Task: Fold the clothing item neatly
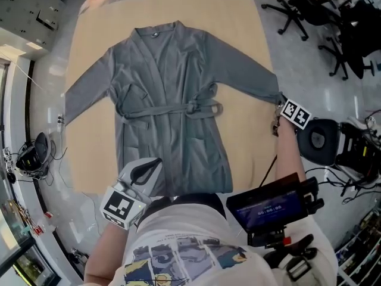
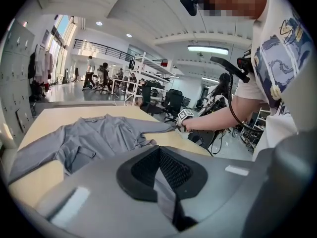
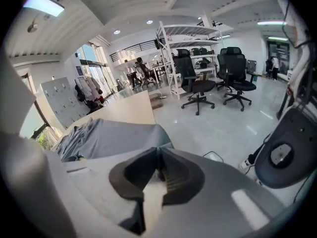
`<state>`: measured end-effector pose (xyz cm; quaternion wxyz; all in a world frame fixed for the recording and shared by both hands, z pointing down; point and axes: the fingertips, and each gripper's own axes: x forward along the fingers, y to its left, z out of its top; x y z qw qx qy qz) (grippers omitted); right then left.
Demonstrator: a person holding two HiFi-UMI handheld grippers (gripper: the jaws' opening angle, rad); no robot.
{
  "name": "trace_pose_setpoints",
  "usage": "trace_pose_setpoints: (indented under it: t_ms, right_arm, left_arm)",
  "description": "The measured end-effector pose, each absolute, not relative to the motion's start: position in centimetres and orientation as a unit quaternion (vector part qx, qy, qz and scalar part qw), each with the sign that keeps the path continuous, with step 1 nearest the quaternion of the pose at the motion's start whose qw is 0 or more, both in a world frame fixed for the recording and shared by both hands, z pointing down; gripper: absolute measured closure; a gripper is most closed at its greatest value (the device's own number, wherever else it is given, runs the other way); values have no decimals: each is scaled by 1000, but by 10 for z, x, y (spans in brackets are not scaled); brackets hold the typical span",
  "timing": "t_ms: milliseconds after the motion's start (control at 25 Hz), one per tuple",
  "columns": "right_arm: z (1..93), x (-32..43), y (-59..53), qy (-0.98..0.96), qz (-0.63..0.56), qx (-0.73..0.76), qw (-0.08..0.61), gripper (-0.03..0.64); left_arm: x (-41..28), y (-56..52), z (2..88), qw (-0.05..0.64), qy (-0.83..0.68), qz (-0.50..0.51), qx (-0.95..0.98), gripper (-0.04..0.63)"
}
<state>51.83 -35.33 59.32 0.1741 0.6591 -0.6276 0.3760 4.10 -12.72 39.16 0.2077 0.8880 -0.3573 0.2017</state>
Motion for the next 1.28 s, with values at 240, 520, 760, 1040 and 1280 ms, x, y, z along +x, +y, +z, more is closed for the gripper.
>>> trace_pose_setpoints:
  t_ms: [240,520,760,1040,1280]
  right_arm:
    - [558,500,-370,-650,326,664,175,588]
    - [516,454,-394,-687,294,644,164,588]
    - [499,397,-413,-720,278,616,160,588]
    - [487,310,-439,-762,265,571,151,589]
    - [480,233,-456,-792,263,531,149,589]
  left_arm:
    - [24,-116,394,211,-371,190,884,588]
    - [5,-104,386,212,-389,171,880,588]
    - [-15,-90,384,215,-413,162,870,588]
    - [-44,-71,386,222,-449,154,851,588]
    - [-67,-55,385,228,-479,146,835,588]
